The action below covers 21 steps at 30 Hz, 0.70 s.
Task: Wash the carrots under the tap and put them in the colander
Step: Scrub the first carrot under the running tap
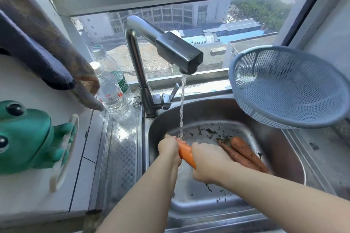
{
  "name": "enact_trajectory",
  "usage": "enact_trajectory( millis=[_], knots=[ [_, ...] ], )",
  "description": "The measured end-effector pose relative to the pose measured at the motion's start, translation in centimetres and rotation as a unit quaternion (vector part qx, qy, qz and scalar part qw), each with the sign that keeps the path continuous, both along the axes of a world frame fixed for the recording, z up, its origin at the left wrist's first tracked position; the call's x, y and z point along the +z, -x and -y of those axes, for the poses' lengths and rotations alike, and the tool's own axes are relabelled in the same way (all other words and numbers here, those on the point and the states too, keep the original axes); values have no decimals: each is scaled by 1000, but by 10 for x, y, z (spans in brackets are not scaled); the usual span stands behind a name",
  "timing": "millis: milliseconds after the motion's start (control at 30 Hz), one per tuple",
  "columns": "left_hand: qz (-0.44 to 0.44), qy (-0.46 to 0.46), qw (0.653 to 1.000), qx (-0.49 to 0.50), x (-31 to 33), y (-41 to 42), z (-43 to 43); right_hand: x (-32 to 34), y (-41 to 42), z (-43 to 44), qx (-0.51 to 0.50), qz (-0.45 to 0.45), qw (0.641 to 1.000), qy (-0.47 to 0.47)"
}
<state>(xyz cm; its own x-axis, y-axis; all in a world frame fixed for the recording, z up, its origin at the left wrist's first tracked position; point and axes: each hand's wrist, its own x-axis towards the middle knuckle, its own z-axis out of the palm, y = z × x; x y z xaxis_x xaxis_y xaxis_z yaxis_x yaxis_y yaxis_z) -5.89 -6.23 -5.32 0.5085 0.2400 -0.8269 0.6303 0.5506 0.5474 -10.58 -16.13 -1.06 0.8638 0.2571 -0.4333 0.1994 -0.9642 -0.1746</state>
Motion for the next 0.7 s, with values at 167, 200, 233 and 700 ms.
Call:
enact_trajectory(
  millis=[167, 200, 233, 700],
  knots=[
    [64, 176, 982, 34, -6, 7, -8, -6, -11, 16, -153, -239, 935, -213],
    [81, 215, 972, 41, -4, 10, -8, -6, -13, 18, -206, -319, 878, -290],
    [96, 244, 964, 43, -3, 12, -9, -5, -15, 20, -245, -393, 814, -351],
    [110, -176, 973, -105, -3, 22, 17, -6, -12, 5, -27, -31, 998, -47]
  ],
)
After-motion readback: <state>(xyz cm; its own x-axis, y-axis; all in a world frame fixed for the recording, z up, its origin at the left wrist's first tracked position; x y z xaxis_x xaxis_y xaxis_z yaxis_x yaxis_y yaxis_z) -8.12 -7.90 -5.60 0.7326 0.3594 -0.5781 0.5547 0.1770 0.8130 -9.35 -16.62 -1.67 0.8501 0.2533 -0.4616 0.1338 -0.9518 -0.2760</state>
